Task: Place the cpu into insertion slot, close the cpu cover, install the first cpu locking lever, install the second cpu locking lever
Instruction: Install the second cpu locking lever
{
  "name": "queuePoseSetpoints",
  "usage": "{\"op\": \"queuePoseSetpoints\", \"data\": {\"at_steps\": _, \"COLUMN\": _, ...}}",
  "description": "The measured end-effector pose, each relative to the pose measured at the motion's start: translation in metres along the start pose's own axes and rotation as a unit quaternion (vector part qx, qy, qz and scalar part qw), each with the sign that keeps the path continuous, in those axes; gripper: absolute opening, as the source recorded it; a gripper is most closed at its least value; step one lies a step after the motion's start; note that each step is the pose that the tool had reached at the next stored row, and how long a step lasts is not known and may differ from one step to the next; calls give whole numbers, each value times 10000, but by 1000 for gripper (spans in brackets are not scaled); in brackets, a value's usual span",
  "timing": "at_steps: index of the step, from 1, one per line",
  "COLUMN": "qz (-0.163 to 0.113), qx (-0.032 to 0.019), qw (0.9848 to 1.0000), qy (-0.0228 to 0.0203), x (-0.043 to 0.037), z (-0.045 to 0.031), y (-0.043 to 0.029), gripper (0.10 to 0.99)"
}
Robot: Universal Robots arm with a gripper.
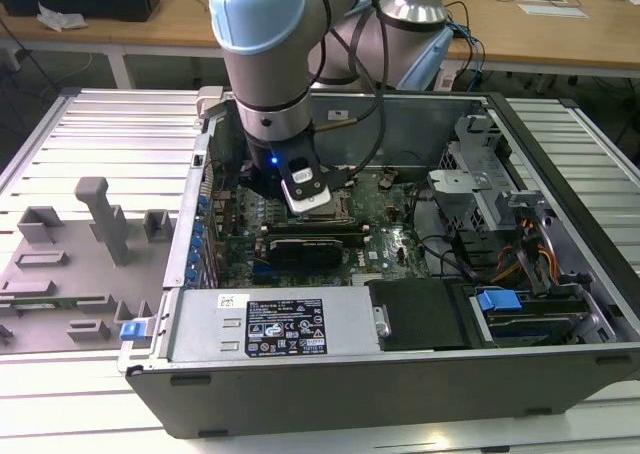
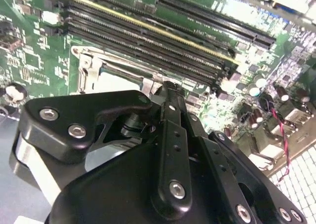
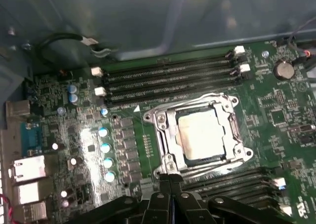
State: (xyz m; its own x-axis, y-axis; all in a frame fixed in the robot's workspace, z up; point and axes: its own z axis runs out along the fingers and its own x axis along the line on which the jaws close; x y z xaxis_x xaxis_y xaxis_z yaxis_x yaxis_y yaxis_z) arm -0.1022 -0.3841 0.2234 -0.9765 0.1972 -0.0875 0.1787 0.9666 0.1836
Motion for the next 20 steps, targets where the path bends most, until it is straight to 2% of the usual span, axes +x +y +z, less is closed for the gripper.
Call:
{"op": "queuePoseSetpoints", "data": {"at_steps": 3, "qz": 16, "qx": 18, "qw": 10000, "qy": 9, "x": -71, "z": 9, "y": 13, "gripper": 106}}
{"op": "queuePoseSetpoints", "data": {"at_steps": 7, "qz": 22, "qx": 21, "qw": 10000, "qy": 23, "x": -249, "z": 31, "y": 46, "gripper": 106}}
{"op": "queuePoseSetpoints", "data": {"at_steps": 10, "qz": 24, "qx": 24, "qw": 10000, "qy": 36, "x": -353, "z": 48, "y": 85, "gripper": 106}}
{"op": "queuePoseSetpoints", "data": {"at_steps": 15, "qz": 23, "qx": 25, "qw": 10000, "qy": 37, "x": -357, "z": 77, "y": 240, "gripper": 106}}
{"op": "queuePoseSetpoints", "data": {"at_steps": 17, "qz": 19, "qx": 24, "qw": 10000, "qy": 37, "x": -342, "z": 92, "y": 325, "gripper": 106}}
{"op": "queuePoseSetpoints", "data": {"at_steps": 20, "qz": 15, "qx": 23, "qw": 10000, "qy": 38, "x": -331, "z": 99, "y": 383, "gripper": 106}}
